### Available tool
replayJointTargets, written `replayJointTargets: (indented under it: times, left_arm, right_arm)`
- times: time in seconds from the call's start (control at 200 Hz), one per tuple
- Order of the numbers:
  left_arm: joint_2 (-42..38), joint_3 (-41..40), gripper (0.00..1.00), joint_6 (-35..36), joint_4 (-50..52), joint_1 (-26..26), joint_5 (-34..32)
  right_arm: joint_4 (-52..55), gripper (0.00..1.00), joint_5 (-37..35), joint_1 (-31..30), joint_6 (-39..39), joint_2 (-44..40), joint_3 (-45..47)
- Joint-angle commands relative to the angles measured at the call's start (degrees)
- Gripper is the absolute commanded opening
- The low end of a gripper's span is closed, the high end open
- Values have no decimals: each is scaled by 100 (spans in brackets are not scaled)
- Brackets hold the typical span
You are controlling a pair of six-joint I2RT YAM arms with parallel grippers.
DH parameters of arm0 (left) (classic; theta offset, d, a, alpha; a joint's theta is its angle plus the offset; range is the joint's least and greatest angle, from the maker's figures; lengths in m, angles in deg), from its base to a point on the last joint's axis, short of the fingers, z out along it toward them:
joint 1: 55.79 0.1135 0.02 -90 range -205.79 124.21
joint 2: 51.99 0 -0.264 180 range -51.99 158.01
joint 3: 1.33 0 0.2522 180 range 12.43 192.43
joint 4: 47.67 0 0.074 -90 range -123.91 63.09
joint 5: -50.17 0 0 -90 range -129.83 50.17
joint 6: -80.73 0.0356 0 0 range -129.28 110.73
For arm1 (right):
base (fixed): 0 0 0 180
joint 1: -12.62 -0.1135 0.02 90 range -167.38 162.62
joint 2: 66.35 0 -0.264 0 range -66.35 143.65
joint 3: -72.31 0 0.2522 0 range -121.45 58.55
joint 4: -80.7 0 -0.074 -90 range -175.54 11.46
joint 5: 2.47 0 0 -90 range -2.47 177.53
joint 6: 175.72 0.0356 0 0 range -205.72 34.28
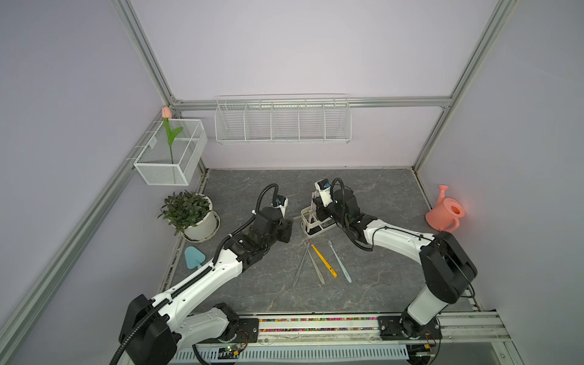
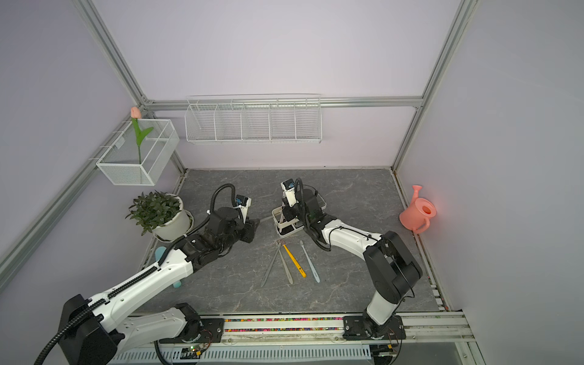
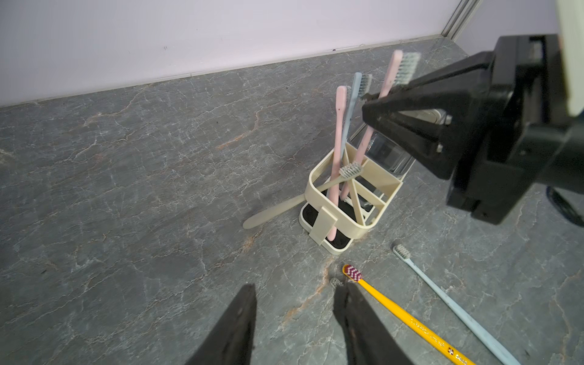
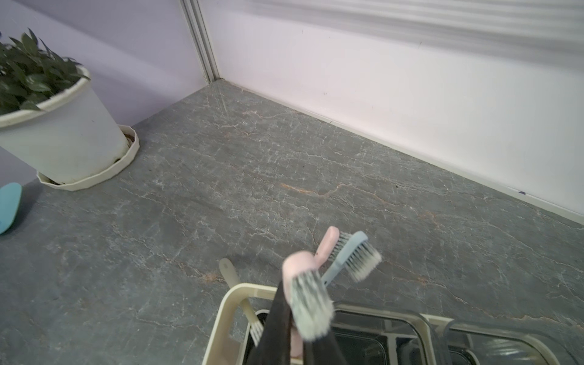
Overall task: Place the toothbrush into the toothbrush holder
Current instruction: Place the toothbrush in the toothbrush holder.
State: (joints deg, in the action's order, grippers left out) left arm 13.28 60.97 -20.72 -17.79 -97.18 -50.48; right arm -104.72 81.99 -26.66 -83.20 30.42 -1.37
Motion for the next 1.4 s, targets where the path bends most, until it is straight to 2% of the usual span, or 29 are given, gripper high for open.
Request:
replayJointTargets:
  times: [0.0, 0.5, 0.785, 0.98, 1.135, 1.215, 1.29, 1.394]
  left_arm:
    - [-46, 26, 47, 37, -31, -20, -22]
    - [-122, 22, 47, 81, 66, -19, -25]
    - [76, 76, 48, 164, 35, -19, 123]
    - [320, 165, 48, 406, 20, -19, 179]
    - [687, 292, 48, 987, 120, -10, 257]
    - [969, 558, 48, 1235, 400, -10, 195]
    - [1222, 788, 48, 1405, 627, 35, 134]
    - [1504, 901, 48, 1726, 663, 180, 172]
  right_arm:
    - [-296, 7, -387, -77, -235, 119, 195]
    - [-1227, 7, -515, -87, 43, 307, 669]
    - [-1558, 43, -604, -96, 143, 41, 921]
    - [-1513, 44, -692, -94, 164, -299, 1155]
    - [-1287, 49, -833, -67, 311, -822, 1251]
    - [-1014, 52, -834, -10, 434, -1245, 1311]
    - [-690, 60, -769, 78, 556, -1646, 1318]
    - [84, 62, -464, 405, 966, -2099, 1168]
